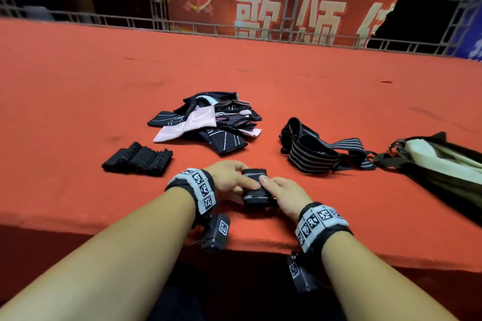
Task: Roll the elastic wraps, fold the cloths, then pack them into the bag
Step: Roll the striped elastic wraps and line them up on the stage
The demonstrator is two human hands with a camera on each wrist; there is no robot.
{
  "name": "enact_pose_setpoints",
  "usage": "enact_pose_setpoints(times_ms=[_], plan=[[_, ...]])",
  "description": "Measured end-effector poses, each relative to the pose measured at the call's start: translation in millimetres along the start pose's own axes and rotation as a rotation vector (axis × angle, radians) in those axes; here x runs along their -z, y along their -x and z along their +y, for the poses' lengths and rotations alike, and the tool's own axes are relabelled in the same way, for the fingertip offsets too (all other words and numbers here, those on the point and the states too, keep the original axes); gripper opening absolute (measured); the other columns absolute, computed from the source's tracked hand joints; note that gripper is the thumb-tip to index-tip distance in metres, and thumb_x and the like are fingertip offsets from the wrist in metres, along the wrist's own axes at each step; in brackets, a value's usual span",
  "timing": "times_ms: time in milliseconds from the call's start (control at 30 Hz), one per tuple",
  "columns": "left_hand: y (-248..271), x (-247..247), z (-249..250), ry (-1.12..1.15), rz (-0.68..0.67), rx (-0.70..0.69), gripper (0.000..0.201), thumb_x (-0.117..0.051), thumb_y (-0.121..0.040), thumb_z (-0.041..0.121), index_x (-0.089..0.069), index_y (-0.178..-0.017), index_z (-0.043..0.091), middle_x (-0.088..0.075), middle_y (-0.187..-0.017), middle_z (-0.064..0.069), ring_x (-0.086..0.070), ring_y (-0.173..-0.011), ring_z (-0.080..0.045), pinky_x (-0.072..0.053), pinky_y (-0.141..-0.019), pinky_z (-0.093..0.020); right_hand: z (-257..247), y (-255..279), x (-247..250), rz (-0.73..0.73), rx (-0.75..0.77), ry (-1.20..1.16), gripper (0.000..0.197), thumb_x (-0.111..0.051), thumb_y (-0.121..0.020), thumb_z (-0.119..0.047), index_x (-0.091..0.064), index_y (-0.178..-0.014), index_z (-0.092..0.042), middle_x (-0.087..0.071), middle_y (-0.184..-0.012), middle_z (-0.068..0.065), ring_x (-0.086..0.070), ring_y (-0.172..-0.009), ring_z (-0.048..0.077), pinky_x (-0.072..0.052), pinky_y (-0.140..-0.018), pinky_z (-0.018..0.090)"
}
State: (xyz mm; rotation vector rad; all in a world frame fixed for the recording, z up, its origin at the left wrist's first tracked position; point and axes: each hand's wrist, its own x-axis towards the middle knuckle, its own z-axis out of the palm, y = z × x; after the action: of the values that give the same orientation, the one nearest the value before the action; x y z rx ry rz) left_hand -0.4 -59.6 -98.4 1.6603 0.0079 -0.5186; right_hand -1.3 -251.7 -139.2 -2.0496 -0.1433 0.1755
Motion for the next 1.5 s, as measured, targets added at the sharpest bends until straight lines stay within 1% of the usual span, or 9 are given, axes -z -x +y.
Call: enact_pose_setpoints(times_ms=[100, 233, 467, 733, 1000, 1100, 1200, 1400, 1500], plan=[[14, 3, 3, 0.034, 0.042, 0.013, 0.024, -0.073, -0.089, 0.005, -0.054, -0.104, 0.008, -0.068, -0.066, -0.005, -0.066, -0.055, -0.016, -0.060, -0.054, -0.032, -14, 1, -8, 0.029, 0.029, 0.196, 0.056, -0.045, -0.098, -0.060, -0.073, -0.089, -0.012, -0.074, -0.078, 0.005, -0.069, -0.074, 0.025, -0.052, -0.073, 0.037], [33, 14, 0, 0.101, 0.016, 0.071, 0.018, -0.067, -0.095, 0.015, -0.064, -0.109, 0.004, -0.069, -0.093, -0.018, -0.072, -0.074, -0.029, -0.064, -0.068, -0.037, -36, -4, -27, 0.089, 0.033, 0.254, 0.061, -0.043, -0.099, -0.056, -0.070, -0.083, -0.004, -0.070, -0.066, 0.015, -0.063, -0.060, 0.032, -0.052, -0.065, 0.041], [53, 65, -3, 0.060, 0.122, 0.054, 0.015, -0.062, -0.099, 0.016, -0.064, -0.107, 0.003, -0.068, -0.086, -0.015, -0.071, -0.069, -0.027, -0.060, -0.055, -0.027, -71, -13, -69, -0.160, -0.073, -0.182, 0.044, -0.056, -0.098, -0.042, -0.067, -0.099, 0.001, -0.066, -0.069, 0.017, -0.058, -0.051, 0.026, -0.042, -0.044, 0.026], [62, 106, -20, 0.011, 0.263, 0.047, 0.014, -0.063, -0.098, 0.019, -0.063, -0.087, 0.009, -0.067, -0.075, -0.011, -0.067, -0.063, -0.025, -0.057, -0.056, -0.030, -99, -28, -119, -0.221, -0.143, -0.126, 0.041, -0.063, -0.081, -0.044, -0.062, -0.085, -0.004, -0.063, -0.054, 0.008, -0.063, -0.066, 0.036, -0.048, -0.059, 0.040], [124, 198, -43, -0.111, 0.415, 0.161, 0.011, -0.069, -0.094, 0.019, -0.066, -0.092, 0.009, -0.059, -0.076, -0.013, -0.054, -0.051, -0.021, -0.046, -0.055, -0.029, -151, -42, -201, -0.435, -0.147, -0.022, 0.027, -0.067, -0.089, -0.024, -0.058, -0.075, -0.003, -0.053, -0.042, 0.002, -0.063, -0.052, 0.026, -0.050, -0.051, 0.030], [136, 226, -51, -0.210, 0.547, 0.169, 0.034, -0.074, -0.090, 0.032, -0.070, -0.097, -0.001, -0.062, -0.076, -0.016, -0.052, -0.055, -0.023, -0.044, -0.056, -0.029, -167, -45, -228, -0.459, -0.130, -0.046, 0.013, -0.064, -0.089, -0.017, -0.060, -0.086, -0.004, -0.054, -0.048, 0.003, -0.065, -0.054, 0.027, -0.052, -0.049, 0.029], [144, 242, -58, -0.536, 0.647, 0.248, 0.036, -0.072, -0.088, 0.045, -0.070, -0.080, 0.010, -0.065, -0.066, -0.004, -0.057, -0.060, -0.022, -0.042, -0.056, -0.027, -172, -43, -247, -0.528, -0.119, -0.019, 0.008, -0.060, -0.089, -0.012, -0.063, -0.089, -0.004, -0.058, -0.067, 0.013, -0.059, -0.054, 0.026, -0.049, -0.051, 0.031], [147, 250, -43, -0.638, 0.819, 0.247, 0.023, -0.071, -0.089, 0.037, -0.068, -0.084, 0.014, -0.073, -0.076, -0.005, -0.067, -0.071, -0.026, -0.056, -0.071, -0.034, -160, -50, -233, -0.584, -0.122, -0.021, 0.003, -0.056, -0.094, -0.011, -0.056, -0.097, -0.011, -0.056, -0.073, 0.009, -0.058, -0.053, 0.022, -0.046, -0.048, 0.025], [135, 240, -11, -0.648, 0.884, 0.133, 0.014, -0.068, -0.090, 0.030, -0.068, -0.084, 0.017, -0.069, -0.074, -0.002, -0.064, -0.071, -0.023, -0.049, -0.062, -0.028, -154, -54, -202, -0.560, -0.133, -0.074, 0.005, -0.053, -0.092, -0.008, -0.054, -0.094, -0.012, -0.052, -0.072, 0.011, -0.052, -0.052, 0.020, -0.042, -0.049, 0.024]])
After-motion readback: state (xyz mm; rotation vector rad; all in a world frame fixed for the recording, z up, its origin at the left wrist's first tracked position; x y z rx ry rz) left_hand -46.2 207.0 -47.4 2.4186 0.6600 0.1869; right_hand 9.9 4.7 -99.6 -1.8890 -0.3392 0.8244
